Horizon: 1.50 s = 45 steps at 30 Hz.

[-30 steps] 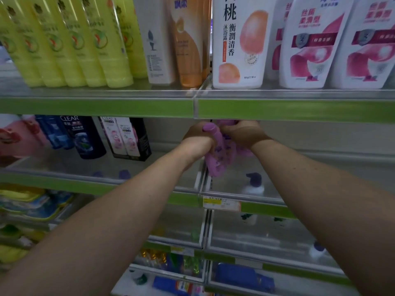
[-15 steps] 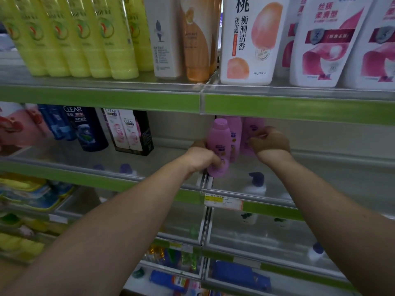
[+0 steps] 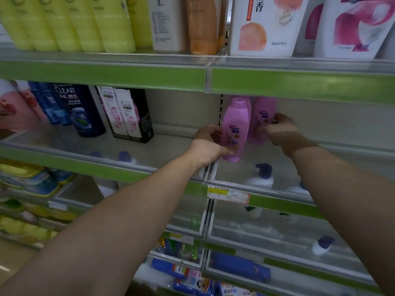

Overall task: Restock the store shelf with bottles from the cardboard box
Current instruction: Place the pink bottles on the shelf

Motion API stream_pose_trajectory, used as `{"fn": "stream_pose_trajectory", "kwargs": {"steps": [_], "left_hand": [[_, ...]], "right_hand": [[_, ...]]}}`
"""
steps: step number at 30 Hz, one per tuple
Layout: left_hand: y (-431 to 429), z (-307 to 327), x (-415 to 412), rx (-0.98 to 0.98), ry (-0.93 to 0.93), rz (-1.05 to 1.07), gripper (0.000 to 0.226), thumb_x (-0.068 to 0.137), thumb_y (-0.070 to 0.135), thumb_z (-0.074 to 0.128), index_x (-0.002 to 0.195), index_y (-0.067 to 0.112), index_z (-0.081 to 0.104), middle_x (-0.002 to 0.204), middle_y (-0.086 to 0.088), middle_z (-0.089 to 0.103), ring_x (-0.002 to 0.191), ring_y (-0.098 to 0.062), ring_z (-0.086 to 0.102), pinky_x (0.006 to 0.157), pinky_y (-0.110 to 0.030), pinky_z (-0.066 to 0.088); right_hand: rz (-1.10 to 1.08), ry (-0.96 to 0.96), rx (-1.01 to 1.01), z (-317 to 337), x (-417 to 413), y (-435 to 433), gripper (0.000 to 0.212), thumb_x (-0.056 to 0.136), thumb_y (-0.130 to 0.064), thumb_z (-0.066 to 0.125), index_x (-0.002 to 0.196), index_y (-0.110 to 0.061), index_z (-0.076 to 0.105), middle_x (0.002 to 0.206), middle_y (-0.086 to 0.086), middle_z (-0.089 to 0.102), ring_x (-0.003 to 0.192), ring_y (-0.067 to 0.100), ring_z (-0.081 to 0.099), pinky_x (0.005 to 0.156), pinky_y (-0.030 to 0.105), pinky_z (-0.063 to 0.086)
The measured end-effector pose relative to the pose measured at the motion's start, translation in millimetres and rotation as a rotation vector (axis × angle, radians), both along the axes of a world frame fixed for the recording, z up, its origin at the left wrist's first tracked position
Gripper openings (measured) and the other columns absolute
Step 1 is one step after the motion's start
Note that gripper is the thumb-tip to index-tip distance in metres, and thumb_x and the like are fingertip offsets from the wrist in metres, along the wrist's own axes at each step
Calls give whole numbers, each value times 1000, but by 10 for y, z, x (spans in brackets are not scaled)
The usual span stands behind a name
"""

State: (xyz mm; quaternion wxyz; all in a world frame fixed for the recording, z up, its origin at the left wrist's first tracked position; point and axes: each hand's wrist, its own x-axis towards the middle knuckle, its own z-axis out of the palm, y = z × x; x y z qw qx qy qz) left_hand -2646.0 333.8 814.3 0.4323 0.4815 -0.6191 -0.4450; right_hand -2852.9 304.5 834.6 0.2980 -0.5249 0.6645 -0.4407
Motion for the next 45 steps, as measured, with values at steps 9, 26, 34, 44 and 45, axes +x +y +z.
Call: {"fn": "stream_pose_trajectory", "kwargs": {"steps": [9, 26, 34, 44, 45], "left_hand": [[-51, -51, -78, -34, -15, 36, 41, 67, -8, 84, 94, 14, 62, 93, -7, 70, 84, -22, 69, 72, -22, 60], [79, -28, -10, -113, -154, 22, 31, 77, -2, 77, 106, 6, 72, 91, -7, 75, 80, -21, 71, 71, -26, 60], [-40, -30, 64, -97, -149, -1, 33, 80, -16, 65, 110, -2, 70, 91, -11, 72, 80, -21, 65, 71, -25, 57], [-76, 30, 107, -44, -225, -36, 34, 82, -6, 69, 114, 5, 71, 99, -9, 74, 87, -20, 69, 85, -31, 59], [-81, 12, 119, -40, -240, -28, 35, 81, -2, 71, 115, 7, 71, 100, -7, 75, 89, -22, 71, 84, -30, 59]], "right_hand": [[94, -13, 11, 10, -156, 383, 23, 82, -8, 79, 94, -20, 63, 85, -4, 66, 71, 10, 60, 59, 18, 55], [186, -103, 2, -211, 445, 1197, 47, 68, -18, 91, 109, -12, 68, 95, -1, 75, 86, 17, 73, 80, 39, 62], [121, -31, -68, -318, 693, 1144, 38, 71, -27, 89, 105, -23, 70, 90, -8, 76, 83, 11, 72, 81, 38, 61], [48, -25, -78, -347, 765, 1131, 42, 76, -29, 85, 113, -18, 68, 95, -7, 75, 88, 12, 71, 86, 43, 60], [50, -33, -70, -355, 765, 1138, 44, 76, -29, 85, 114, -18, 67, 96, -7, 74, 88, 11, 71, 87, 43, 59]]}}
